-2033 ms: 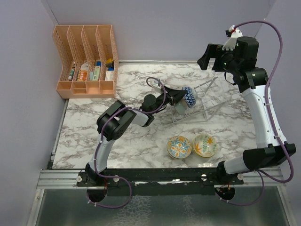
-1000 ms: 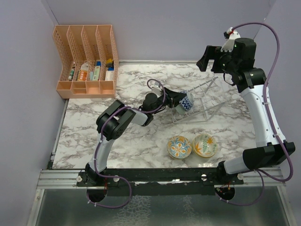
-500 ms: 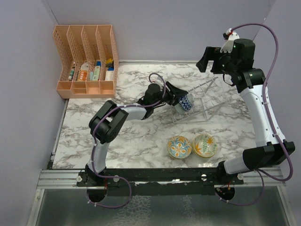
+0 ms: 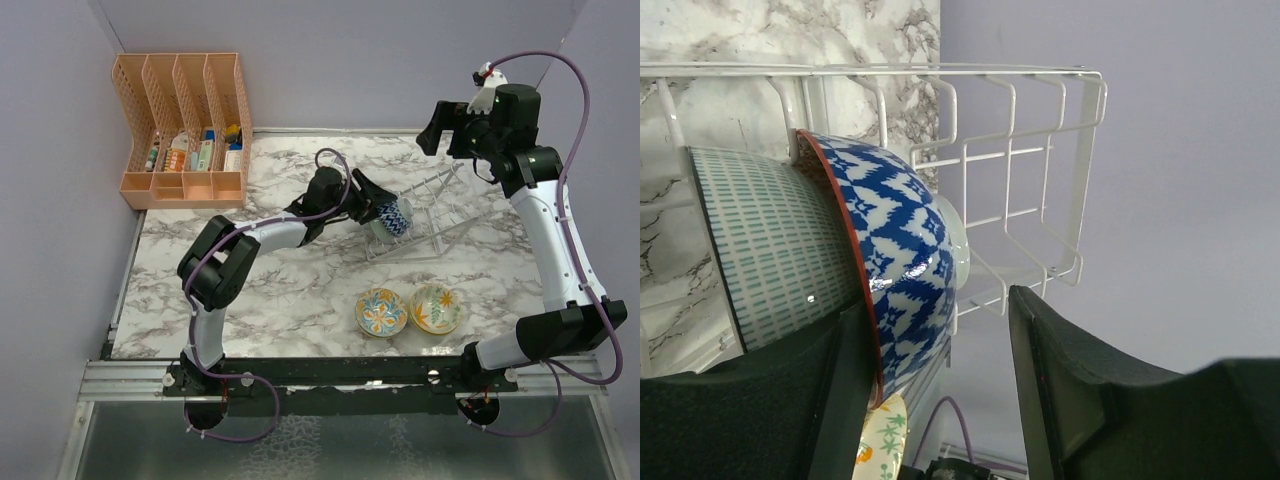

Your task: Load the bowls into the dish rack

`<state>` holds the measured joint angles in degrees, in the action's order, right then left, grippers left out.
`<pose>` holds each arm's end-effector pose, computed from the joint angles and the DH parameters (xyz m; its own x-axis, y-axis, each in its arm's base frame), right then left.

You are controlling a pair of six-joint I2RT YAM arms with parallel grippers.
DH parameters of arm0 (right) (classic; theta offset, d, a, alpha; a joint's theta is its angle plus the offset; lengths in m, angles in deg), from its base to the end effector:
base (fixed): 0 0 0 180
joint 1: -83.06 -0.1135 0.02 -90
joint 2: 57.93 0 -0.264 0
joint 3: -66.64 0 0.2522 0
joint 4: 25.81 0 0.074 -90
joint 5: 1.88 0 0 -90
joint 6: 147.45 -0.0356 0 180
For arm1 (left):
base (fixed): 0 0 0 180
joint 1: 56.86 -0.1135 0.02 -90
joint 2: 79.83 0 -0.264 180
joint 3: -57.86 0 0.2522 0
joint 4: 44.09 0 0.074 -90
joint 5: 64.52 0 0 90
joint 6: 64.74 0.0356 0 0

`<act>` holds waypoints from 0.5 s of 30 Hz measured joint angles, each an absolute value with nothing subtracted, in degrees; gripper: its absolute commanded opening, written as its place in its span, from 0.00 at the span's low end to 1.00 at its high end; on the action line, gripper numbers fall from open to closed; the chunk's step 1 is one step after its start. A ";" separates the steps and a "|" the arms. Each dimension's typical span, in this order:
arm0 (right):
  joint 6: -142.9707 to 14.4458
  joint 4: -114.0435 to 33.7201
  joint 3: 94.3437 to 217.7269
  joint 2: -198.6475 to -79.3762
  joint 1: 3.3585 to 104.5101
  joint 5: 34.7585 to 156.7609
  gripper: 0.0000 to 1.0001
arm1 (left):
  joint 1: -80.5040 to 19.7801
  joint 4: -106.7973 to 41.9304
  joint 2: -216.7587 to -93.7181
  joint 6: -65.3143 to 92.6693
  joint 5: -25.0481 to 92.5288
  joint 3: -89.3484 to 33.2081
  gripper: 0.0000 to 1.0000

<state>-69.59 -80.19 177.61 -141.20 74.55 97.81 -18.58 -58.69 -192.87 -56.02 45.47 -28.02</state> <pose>0.3055 0.0518 0.4439 -0.4961 0.1354 -0.8577 -0.1946 0.9453 0.2618 0.3477 -0.2899 0.2180 -0.8602 -0.5044 -0.0745 -0.0408 0.2137 -0.9761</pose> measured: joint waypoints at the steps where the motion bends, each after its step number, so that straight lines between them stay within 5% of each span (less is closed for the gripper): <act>1: -69.57 -80.14 177.44 -141.17 74.55 97.86 0.99 | -18.69 -57.66 -192.52 -55.58 45.51 -28.21 0.57; 15: -69.59 -79.93 175.82 -139.75 74.55 98.10 0.99 | -19.74 -50.32 -188.06 -51.06 45.60 -26.44 0.62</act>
